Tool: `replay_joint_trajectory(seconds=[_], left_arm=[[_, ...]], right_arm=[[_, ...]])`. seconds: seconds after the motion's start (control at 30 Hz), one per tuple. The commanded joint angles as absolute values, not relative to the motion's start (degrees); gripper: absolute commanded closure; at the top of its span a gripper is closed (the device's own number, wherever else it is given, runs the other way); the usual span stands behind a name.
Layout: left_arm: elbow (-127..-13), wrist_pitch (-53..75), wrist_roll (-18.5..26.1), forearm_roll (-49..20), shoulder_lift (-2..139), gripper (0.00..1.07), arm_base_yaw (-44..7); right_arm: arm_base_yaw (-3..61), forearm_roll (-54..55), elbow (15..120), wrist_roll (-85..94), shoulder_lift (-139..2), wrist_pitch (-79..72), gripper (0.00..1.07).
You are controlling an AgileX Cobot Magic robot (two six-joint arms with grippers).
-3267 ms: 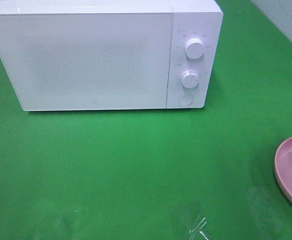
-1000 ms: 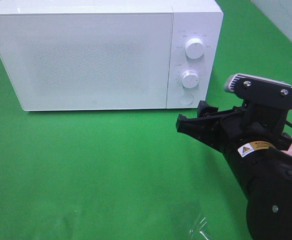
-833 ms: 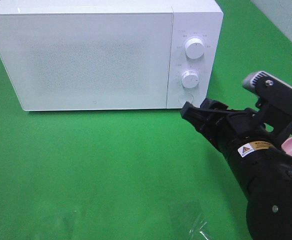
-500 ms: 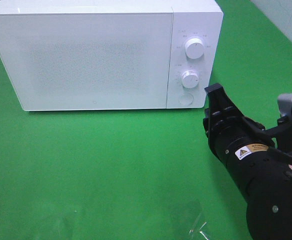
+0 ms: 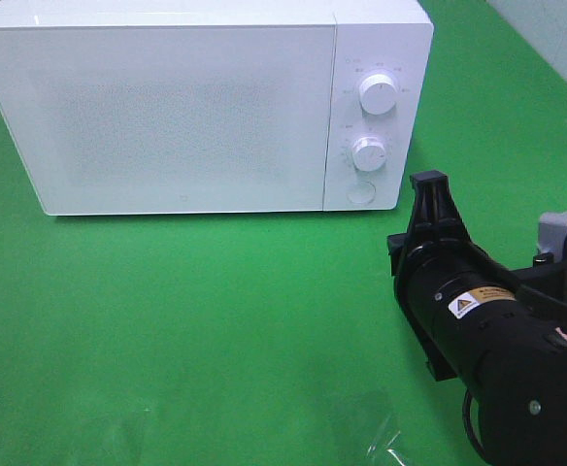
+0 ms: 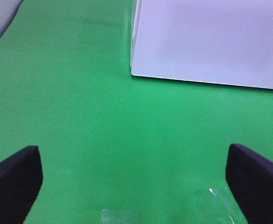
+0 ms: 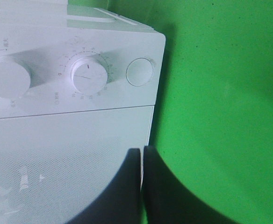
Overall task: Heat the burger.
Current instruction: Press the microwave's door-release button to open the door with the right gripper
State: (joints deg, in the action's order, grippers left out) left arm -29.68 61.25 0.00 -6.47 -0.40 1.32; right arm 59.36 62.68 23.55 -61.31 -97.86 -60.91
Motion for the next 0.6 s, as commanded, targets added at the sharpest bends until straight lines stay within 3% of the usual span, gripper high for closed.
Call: replay_joint_trajectory(seconds=[0.03, 0.6], left_arm=[[-29.6, 61.2, 0.3, -6.6, -1.2, 0.07, 1.4], [-29.6, 61.2, 0.3, -6.6, -1.2, 0.07, 1.4]], right_arm=[[59.1, 62.0, 23.9, -62.2, -98.1, -60.7, 1.07], [48.4, 49.7, 28.2, -69.1, -102.2, -56.0, 1.07]])
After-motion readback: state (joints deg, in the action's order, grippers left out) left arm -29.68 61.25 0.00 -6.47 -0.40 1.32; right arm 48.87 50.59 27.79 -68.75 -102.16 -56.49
